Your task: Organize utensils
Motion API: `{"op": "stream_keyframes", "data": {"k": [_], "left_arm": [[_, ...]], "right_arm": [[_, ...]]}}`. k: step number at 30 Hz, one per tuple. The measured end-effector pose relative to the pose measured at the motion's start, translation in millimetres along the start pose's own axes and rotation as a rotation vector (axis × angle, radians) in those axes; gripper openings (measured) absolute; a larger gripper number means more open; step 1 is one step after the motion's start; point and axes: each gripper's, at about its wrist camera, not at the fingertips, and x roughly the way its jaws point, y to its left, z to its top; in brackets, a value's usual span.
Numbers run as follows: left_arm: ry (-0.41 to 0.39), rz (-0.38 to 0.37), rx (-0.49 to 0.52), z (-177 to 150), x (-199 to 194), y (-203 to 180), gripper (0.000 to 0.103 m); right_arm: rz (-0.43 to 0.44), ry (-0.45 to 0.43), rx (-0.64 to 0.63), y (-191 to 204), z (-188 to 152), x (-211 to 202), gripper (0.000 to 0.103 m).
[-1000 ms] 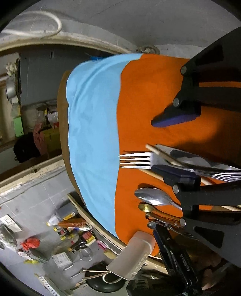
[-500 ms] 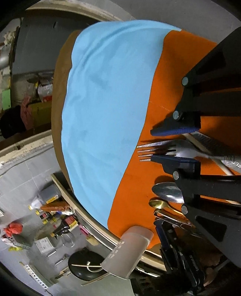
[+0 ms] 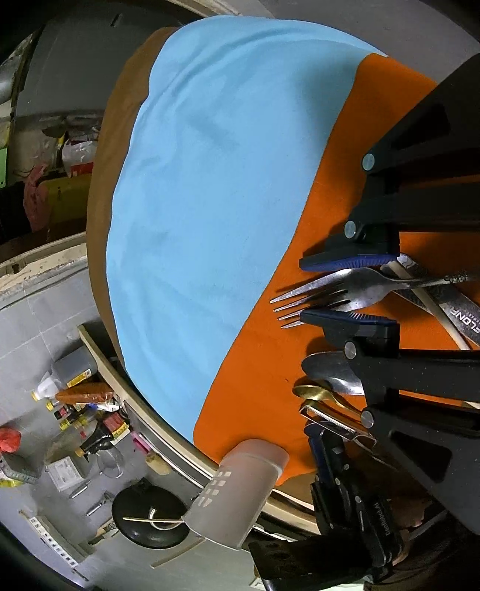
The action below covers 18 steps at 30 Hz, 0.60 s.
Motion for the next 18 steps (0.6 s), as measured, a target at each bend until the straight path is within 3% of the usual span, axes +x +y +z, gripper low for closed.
{"op": "stream_keyframes", "data": {"k": [6,8,18], "left_arm": [[-0.001,-0.009,-0.038,0.9,-2.9,1.9,0.006],[-0.005,-0.011,-0.042,-0.8,-5.3,2.4,0.004],[0.037,-0.065,-0.057,-3.5,-4.6,9.2,0.005]], "right_arm": [[-0.040,0.011,0.031,7.7,-10.0,-6.4,0.013],[-0.046,0.012,0.027,10.7,-15.7,-10.1,0.007],[0.008,0.043,0.017,1.2,-18.4,-9.4,0.009]]}}
